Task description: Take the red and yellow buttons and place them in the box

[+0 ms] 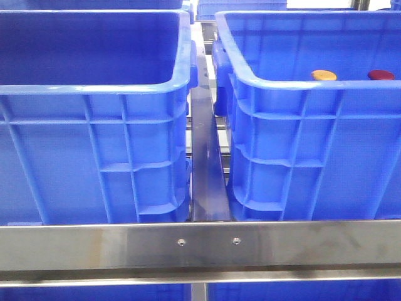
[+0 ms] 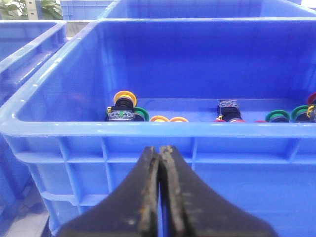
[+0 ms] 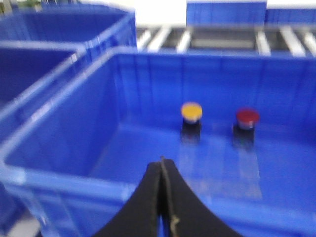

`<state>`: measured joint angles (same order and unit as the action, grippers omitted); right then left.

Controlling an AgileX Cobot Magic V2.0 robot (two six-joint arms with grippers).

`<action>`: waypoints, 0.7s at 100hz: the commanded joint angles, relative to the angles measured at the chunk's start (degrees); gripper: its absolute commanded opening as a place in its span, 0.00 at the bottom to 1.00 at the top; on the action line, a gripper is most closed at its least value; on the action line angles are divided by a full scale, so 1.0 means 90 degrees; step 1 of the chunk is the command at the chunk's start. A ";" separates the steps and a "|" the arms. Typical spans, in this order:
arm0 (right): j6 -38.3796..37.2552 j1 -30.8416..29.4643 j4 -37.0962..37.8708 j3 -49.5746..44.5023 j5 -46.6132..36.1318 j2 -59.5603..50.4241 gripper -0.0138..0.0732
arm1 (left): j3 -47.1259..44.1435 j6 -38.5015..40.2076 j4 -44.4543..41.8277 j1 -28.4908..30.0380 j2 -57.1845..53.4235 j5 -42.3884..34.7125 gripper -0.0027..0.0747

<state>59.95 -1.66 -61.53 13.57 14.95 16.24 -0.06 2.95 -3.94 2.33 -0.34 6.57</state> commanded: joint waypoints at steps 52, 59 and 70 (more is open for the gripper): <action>-0.6042 0.0362 0.6345 -0.0950 -0.2262 -0.1090 0.08 | -0.0335 0.0068 -0.0003 -0.0028 -0.0189 -0.0540 0.01; -0.6174 0.0209 0.6387 -0.1083 -0.2328 -0.1216 0.08 | -0.0335 0.0068 -0.0003 -0.0028 -0.0189 -0.0540 0.01; -0.6399 0.0098 0.6569 -0.1271 -0.2295 -0.1346 0.08 | -0.0335 0.0068 -0.0003 -0.0028 -0.0189 -0.0540 0.01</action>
<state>4.15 0.10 -4.20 1.71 -0.50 4.22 -0.06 3.04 -3.94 2.33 -0.34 6.57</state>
